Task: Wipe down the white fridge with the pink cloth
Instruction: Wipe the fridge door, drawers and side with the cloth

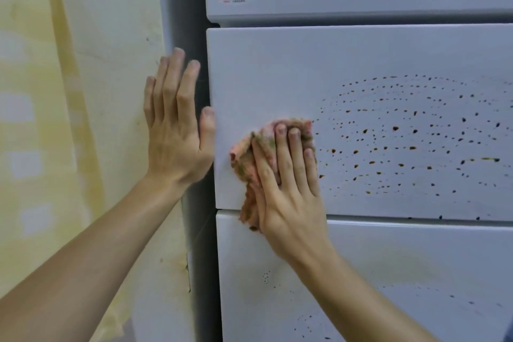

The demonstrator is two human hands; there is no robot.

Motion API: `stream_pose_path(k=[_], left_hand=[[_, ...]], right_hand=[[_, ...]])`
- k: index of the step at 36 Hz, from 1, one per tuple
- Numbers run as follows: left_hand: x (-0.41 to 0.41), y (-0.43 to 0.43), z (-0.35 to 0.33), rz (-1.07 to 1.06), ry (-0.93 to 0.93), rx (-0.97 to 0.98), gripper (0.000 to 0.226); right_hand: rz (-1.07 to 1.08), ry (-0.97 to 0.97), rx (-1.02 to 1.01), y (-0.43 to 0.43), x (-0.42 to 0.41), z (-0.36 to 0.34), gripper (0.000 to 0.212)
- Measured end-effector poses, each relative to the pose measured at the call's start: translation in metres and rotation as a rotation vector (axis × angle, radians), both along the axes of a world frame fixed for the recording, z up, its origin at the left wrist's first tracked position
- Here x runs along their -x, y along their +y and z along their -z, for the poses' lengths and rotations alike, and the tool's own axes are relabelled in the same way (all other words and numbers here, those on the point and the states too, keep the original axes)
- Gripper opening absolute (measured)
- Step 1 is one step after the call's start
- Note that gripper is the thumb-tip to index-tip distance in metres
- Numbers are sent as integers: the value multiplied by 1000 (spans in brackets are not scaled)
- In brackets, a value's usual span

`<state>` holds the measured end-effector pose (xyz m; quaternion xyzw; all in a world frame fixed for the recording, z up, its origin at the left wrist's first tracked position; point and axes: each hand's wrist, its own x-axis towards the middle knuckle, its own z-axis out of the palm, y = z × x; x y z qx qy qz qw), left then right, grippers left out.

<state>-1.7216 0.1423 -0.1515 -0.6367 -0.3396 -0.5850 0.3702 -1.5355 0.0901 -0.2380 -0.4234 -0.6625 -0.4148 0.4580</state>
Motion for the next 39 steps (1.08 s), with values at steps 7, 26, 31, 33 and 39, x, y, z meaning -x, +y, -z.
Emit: stream_pose_path(k=[7, 26, 31, 33, 39], left_hand=[[-25, -4, 2, 23, 126, -24, 56], [-48, -14, 6, 79, -9, 38, 59], [-50, -10, 9, 8, 7, 33, 61], [-52, -10, 10, 15, 2, 40, 61], [-53, -8, 8, 10, 1, 23, 61]], right_hand=[[-24, 158, -189, 15, -3, -138, 60], [13, 15, -5, 2, -21, 15, 57], [25, 3, -22, 0, -28, -2, 60], [31, 25, -45, -1, -26, -26, 60], [-16, 165, -200, 5, -14, -129, 59]])
